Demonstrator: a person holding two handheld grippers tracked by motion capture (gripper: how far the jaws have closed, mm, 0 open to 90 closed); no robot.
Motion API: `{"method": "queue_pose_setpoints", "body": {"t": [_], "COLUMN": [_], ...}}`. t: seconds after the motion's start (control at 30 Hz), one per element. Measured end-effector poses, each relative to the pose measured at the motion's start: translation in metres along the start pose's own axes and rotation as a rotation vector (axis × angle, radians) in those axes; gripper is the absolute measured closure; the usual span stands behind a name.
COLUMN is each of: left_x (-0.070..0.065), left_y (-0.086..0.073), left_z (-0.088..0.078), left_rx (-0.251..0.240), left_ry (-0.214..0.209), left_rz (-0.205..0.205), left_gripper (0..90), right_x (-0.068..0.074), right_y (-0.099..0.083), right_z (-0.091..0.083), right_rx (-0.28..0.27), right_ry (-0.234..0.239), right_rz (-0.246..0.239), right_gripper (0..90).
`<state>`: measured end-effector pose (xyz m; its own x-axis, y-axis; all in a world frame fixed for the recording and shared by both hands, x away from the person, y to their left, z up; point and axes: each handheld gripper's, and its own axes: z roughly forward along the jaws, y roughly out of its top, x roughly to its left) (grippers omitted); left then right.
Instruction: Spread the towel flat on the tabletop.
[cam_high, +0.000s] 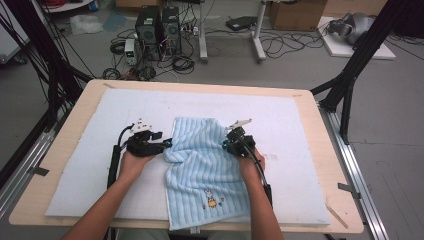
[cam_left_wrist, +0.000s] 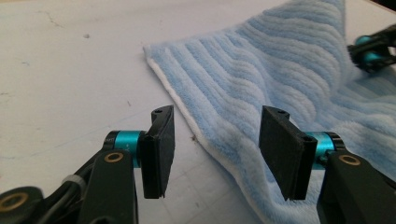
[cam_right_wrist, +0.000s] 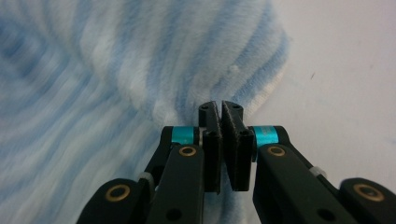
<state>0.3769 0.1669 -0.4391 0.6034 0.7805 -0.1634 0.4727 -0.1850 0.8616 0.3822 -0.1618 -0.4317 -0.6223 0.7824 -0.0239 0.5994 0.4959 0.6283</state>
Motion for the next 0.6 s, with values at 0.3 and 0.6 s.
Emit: {"method": "queue_pose_setpoints", "body": {"t": [0.3,0.6], "left_x": [-0.010,-0.015], "left_y": [0.006,0.006], "left_z": [0.036,0.031], "left_rx": [0.092,0.180], "left_ry": [-0.017,0.017], "left_rz": [0.028,0.138], "left_gripper": [47.5,87.5], "right_x": [0.004,-0.034], "right_y": [-0.042,-0.025], "right_z": [-0.039,-0.044], "right_rx": [0.003,-0.255], "right_ry": [0.078,-0.027], "right_rz": [-0.011,0.206], "right_gripper": [84.9,67.7]}}
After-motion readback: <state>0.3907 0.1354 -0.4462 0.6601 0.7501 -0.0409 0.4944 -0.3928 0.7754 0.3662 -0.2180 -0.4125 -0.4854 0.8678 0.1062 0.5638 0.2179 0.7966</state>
